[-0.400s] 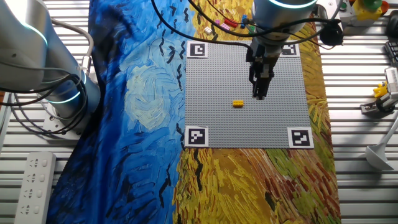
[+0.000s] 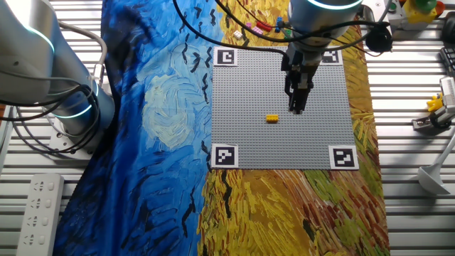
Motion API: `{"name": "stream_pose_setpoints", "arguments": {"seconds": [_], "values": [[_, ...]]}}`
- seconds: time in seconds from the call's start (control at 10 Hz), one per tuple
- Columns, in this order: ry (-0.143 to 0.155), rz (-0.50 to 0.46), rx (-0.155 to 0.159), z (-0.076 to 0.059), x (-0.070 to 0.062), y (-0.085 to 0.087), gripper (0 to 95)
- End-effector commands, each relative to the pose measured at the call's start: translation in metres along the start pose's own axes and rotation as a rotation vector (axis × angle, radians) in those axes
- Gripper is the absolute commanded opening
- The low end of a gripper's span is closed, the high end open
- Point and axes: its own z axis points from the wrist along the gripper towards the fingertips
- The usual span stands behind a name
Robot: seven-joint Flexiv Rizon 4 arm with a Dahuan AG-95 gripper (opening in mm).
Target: Stack small Lego blocks randomly, one at a time
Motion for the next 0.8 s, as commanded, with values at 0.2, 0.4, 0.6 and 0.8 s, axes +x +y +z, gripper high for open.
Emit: {"name": "stream_pose_setpoints", "arguments": {"seconds": [0.2,0.4,0.6,0.8], "values": [[-0.033,-0.029,-0.022,0.0006,0.0012,-0.0002,0.0],[-0.032,-0.029,-0.022,0.0008,0.0017,-0.0002,0.0],[-0.032,-0.037,-0.021,0.0012,0.0027,-0.0003,0.0],[-0.032,-0.038,-0.021,0.0017,0.0037,-0.0004,0.0]]}}
